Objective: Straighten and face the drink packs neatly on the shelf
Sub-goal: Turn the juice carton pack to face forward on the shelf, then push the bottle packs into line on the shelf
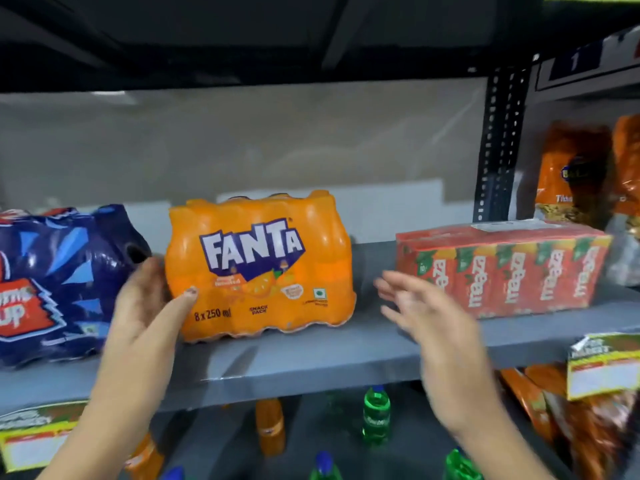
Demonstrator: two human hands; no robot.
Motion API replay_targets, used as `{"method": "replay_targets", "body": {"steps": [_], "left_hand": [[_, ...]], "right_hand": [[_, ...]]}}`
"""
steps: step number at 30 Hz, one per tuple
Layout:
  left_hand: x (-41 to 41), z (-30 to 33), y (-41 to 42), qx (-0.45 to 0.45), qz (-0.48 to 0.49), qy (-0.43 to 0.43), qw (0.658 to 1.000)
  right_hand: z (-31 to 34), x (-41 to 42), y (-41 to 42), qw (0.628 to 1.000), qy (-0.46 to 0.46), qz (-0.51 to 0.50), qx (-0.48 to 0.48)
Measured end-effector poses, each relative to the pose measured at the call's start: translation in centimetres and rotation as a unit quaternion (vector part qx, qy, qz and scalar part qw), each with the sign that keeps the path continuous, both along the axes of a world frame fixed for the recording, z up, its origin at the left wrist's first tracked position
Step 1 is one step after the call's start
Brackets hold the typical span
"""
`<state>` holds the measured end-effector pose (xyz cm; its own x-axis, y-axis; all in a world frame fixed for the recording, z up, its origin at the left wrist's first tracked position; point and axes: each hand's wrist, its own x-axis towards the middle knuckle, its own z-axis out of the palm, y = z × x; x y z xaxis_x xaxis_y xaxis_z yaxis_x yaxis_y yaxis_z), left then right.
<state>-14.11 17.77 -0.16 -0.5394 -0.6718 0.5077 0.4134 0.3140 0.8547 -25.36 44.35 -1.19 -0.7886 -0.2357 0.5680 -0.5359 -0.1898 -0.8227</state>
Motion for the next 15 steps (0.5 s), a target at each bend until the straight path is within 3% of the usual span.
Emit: {"method": "replay_targets", "body": {"steps": [3, 6, 15], "left_hand": [[0.1, 1.3, 0.2, 0.073, -0.102, -0.053, 0.991], [0.1, 1.4, -0.8, 0.067, -0.107, -0.097, 0.987], [-0.4, 0.4, 0.4, 0.034, -0.120, -0.107, 0.986]], "right_hand": [[0.5, -1.3, -4.2, 0.982, -0.048, 0.037, 0.179], [1.3, -2.3, -4.6, 0.977, -0.070, 0.068, 0.190], [0.2, -1.9, -1.4, 0.988, -0.047, 0.047, 0.141]]}}
